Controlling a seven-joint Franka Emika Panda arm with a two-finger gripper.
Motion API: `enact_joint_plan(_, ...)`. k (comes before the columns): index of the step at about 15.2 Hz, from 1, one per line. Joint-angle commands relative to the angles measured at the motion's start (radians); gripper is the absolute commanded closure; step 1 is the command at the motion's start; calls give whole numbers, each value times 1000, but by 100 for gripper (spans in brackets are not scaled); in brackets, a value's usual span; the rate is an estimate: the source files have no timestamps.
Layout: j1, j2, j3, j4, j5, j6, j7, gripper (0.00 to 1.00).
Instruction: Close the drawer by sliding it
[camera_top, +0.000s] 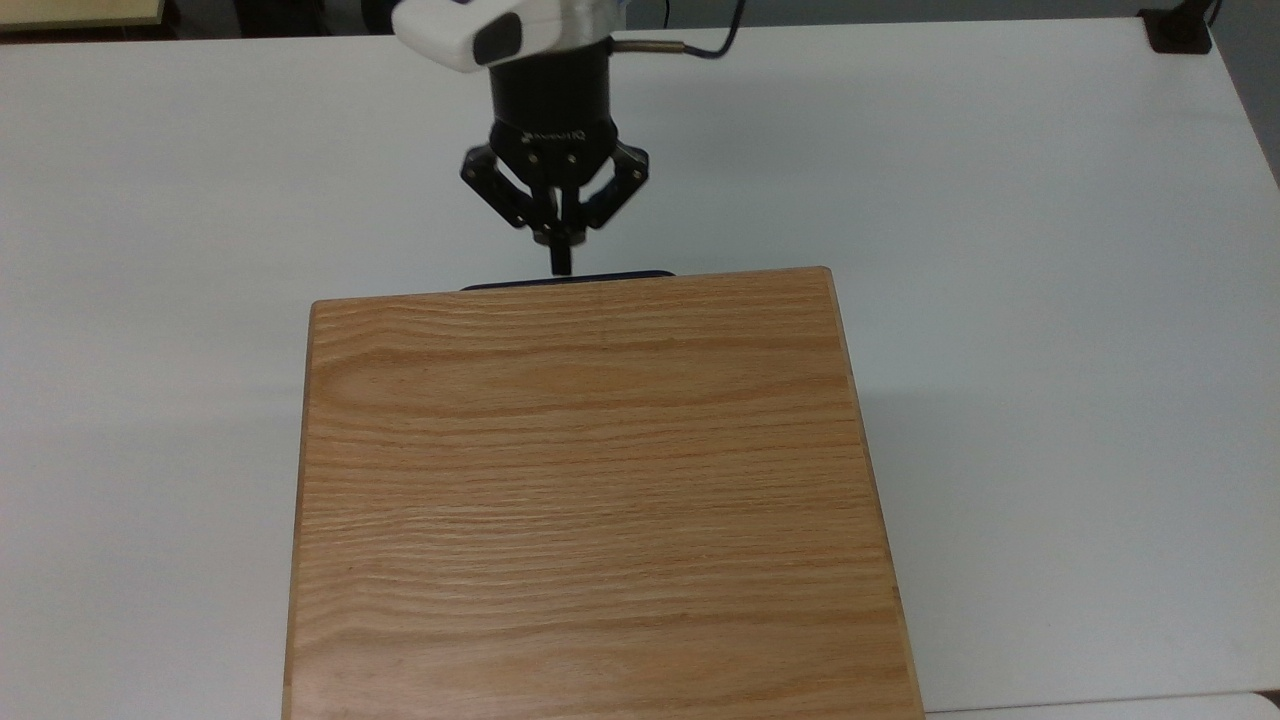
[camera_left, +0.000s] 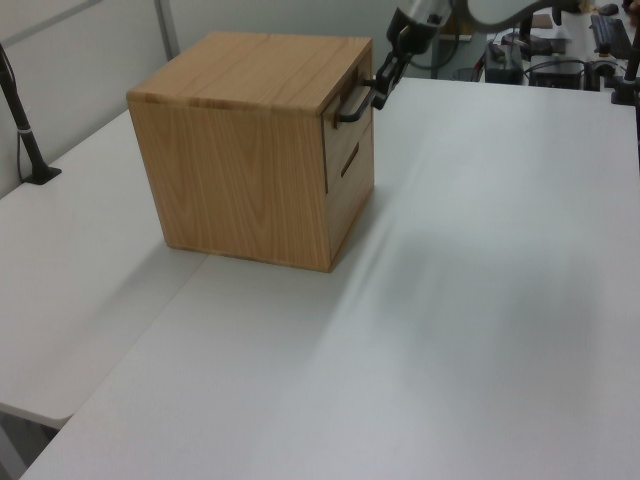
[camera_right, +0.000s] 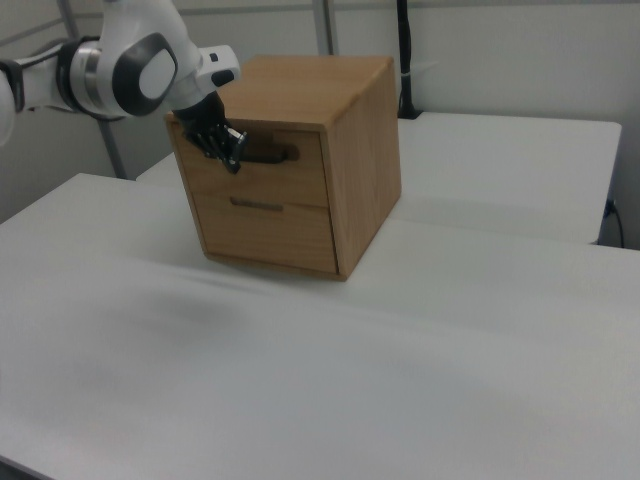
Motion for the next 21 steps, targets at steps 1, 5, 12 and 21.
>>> enact_joint_plan(1,-33,-125,-2,-8,-1,-330,-62,66)
enact_joint_plan(5,-61,-165,-4,-1,-1,-520,-53,0)
enact_joint_plan(12,-84,-161,-19,26,-13,-587,-8,0)
enact_joint_plan(21,-132,-158,-19,63,-13,-586,-14,0)
